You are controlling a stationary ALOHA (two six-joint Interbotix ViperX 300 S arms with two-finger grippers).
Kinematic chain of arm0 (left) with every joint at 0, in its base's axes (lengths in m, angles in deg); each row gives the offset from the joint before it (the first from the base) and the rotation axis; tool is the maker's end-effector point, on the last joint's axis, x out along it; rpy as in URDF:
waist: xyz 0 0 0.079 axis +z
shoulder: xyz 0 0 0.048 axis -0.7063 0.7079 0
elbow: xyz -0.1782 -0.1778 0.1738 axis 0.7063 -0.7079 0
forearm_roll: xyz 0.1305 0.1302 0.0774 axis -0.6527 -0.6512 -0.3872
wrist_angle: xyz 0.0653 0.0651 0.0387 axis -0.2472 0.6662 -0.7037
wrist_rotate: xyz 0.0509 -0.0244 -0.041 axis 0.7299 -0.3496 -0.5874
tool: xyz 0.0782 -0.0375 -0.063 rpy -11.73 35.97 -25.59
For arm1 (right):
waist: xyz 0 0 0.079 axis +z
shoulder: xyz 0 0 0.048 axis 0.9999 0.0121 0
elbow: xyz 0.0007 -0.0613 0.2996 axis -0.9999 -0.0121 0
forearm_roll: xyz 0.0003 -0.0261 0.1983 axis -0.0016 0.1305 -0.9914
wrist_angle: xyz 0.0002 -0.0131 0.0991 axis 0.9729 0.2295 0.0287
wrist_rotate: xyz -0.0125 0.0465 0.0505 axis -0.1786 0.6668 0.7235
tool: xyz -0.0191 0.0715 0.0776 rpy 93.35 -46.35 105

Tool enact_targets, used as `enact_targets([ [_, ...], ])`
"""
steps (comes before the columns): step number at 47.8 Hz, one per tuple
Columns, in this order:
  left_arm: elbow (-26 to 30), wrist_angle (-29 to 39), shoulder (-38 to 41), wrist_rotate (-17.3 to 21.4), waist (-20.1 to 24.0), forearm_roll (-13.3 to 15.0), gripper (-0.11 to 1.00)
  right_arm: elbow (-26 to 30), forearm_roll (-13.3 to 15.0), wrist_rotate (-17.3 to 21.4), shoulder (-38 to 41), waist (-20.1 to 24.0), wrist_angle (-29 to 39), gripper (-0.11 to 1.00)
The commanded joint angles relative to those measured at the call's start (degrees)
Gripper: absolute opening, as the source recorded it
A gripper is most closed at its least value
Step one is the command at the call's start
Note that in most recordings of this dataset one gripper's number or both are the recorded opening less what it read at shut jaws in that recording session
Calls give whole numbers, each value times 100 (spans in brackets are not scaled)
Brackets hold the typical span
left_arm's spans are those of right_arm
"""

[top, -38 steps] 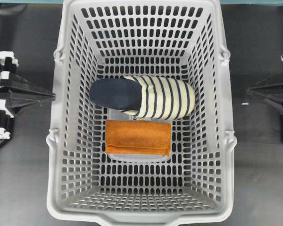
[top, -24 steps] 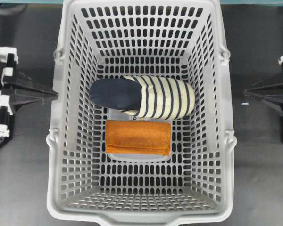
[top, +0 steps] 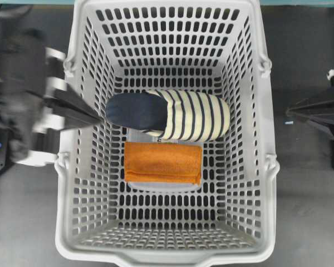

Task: Pick up the orange cloth from the shopping basket with the left arm.
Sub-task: 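Lower the open left gripper into the basket over the orange cloth, then close the left gripper on the edge of the orange cloth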

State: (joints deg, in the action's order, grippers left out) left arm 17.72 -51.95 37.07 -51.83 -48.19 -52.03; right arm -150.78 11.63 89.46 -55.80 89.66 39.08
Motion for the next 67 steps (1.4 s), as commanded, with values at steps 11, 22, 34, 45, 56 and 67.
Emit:
enact_targets([
  [11, 1600, 1318, 1749, -35, -167, -26, 1, 44, -18, 0, 9, 0, -18, 0],
  [22, 2074, 1362, 2549, -114, -299, -26, 1, 44, -9, 0, -26, 0, -18, 0],
  [34, 2109, 1362, 2979, -360, -308, -26, 49, 18, -18, 0, -114, 0, -18, 0],
  [45, 2039, 1160, 3243, -501, -316, -26, 91, -9, -9, -9, -176, 0, -18, 0],
  [56, 1890, 721, 3489, -536, -334, -26, 90, -18, -9, -9, -176, 9, -18, 0],
  [67, 1644, 677, 3771, -554, -352, -26, 90, -44, -9, -9, -193, 0, -18, 0],
])
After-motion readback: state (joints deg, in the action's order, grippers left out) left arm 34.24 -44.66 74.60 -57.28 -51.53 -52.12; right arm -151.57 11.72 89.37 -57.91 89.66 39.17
